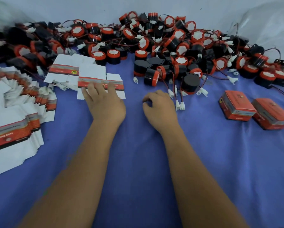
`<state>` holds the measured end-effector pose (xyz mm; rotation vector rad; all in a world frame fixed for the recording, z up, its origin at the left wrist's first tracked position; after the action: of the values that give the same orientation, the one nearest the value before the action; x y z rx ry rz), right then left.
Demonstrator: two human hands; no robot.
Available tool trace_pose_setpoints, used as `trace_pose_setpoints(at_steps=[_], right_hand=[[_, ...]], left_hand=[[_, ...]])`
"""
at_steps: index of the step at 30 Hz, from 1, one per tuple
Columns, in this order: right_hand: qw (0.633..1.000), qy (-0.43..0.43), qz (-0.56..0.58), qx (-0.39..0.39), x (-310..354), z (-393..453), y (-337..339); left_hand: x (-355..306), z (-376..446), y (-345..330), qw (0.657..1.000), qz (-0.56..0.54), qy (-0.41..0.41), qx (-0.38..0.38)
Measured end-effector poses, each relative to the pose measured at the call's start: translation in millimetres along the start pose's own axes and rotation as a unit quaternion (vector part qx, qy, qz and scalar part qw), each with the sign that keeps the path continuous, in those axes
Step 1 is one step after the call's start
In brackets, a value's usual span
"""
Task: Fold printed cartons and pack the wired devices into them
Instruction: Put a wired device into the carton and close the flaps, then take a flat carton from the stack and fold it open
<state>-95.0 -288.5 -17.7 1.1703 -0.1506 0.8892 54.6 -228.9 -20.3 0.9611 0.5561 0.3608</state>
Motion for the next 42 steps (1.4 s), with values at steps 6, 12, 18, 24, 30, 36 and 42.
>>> trace_pose_setpoints(at_steps=[6, 12, 18, 24, 30, 36, 42], right_hand=[[0.999, -0.006, -0.049, -0.003, 5.2, 1.5, -0.3], [0.996, 0.060, -0.064, 0.022, 11.7, -12.1, -1.7], [0.991, 0.102, -0.049, 0.065, 17.8, -14.7, -10.7], [0.997, 0.063, 0.043, 0.031, 13.7, -9.3, -4.4], [0.988, -0.029, 0.153, 0.004, 5.3, -11.5, 1.4], [0.990, 0.005, 0.078, -0.115, 12.0, -11.3, 20.4], [0.971, 0.027, 0.053, -0.230, 16.1, -15.8, 36.1]], left_hand=[[-1.5, -6.9, -3.0, 0.999, 0.001, 0.027, 0.032], [-7.1, -7.1, 14.2, 0.999, -0.016, 0.000, -0.046], [0.8, -7.1, 11.4, 0.986, -0.154, 0.051, -0.022], [21.3, 0.9, 22.9, 0.810, -0.536, 0.226, -0.079], [13.4, -1.9, 15.1, 0.740, -0.626, 0.242, 0.045], [-2.5, -6.2, 15.4, 0.792, -0.573, 0.191, 0.086], [-21.3, -12.4, 17.1, 0.848, -0.505, 0.094, 0.132]])
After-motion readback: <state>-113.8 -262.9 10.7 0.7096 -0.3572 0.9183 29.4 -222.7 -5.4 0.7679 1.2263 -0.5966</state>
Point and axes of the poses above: each hand's wrist, its own z-axis towards the middle knuckle, its own y-axis out of the back of the hand, x = y × z, the point moved 5 cm from there along z, towards the middle knuckle, and after that the axes turned 11 degrees about -x, right-handed, at the moved point
